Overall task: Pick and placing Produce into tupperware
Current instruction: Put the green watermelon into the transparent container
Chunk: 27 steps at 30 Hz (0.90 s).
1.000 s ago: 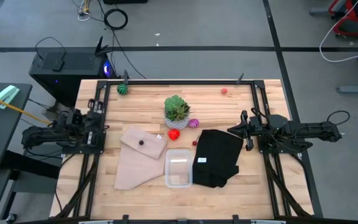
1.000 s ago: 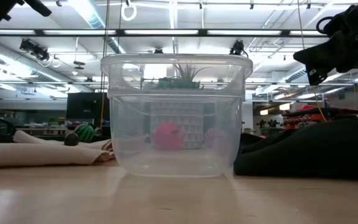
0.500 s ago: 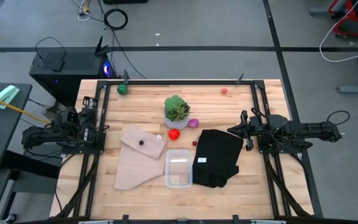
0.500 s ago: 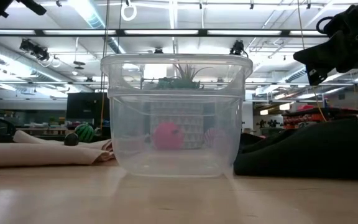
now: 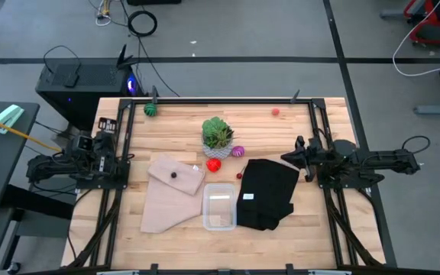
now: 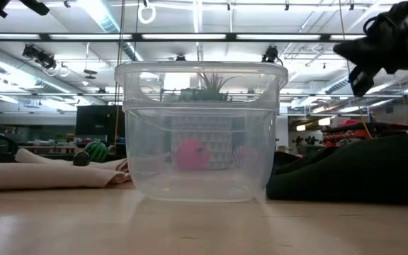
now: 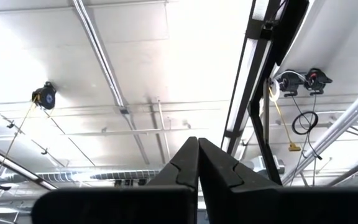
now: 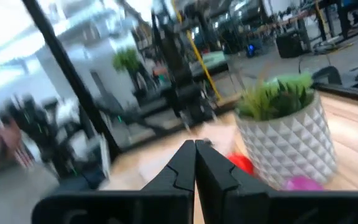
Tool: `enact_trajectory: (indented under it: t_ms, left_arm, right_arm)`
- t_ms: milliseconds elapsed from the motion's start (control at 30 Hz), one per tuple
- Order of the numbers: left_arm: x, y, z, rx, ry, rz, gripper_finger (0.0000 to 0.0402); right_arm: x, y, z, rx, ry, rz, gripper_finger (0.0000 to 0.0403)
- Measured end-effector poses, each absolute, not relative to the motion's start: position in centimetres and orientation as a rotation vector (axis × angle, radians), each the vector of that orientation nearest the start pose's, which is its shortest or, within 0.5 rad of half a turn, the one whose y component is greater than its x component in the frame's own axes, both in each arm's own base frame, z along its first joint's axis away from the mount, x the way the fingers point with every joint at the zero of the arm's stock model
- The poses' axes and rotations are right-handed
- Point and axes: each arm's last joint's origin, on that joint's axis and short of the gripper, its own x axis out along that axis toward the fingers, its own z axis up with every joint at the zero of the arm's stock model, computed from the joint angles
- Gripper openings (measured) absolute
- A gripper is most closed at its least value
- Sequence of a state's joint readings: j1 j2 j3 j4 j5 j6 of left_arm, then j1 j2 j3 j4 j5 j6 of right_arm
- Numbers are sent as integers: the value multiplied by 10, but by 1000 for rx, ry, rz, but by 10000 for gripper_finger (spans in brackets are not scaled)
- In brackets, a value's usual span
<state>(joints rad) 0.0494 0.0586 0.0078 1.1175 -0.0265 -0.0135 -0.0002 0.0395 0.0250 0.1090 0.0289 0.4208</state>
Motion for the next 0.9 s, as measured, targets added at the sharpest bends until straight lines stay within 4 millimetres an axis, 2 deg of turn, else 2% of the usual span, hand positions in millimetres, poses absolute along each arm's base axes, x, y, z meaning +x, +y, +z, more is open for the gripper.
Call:
enact_trajectory:
  t_ms: [100, 233, 333, 433, 533, 633, 733, 900]
  left_arm:
    - [51, 3, 251, 0, -1068, 61, 22]
    - [51, 3, 251, 0, -1069, 61, 18]
    - [51, 3, 251, 0, -1068, 61, 13]
    - [51, 3, 251, 0, -1070, 61, 10]
    - [47, 3, 254, 0, -1116, 60, 14]
    - [43, 3, 260, -4, -1151, 56, 22]
    - [36, 3, 271, 2, -1199, 58, 30]
    - [28, 2, 285, -1, -1245, 61, 36]
  right_arm:
    - [96, -4, 191, 578, -242, -59, 14]
    - [87, -11, 215, 837, -589, -131, 14]
    - [78, -14, 228, 859, -792, -195, 14]
    - [76, -16, 231, 815, -828, -231, 14]
    - [78, -17, 231, 866, -828, -243, 14]
    - [78, -18, 241, 913, -863, -262, 14]
    - [79, -20, 259, 887, -877, -278, 14]
    - [84, -22, 303, 735, -878, -304, 14]
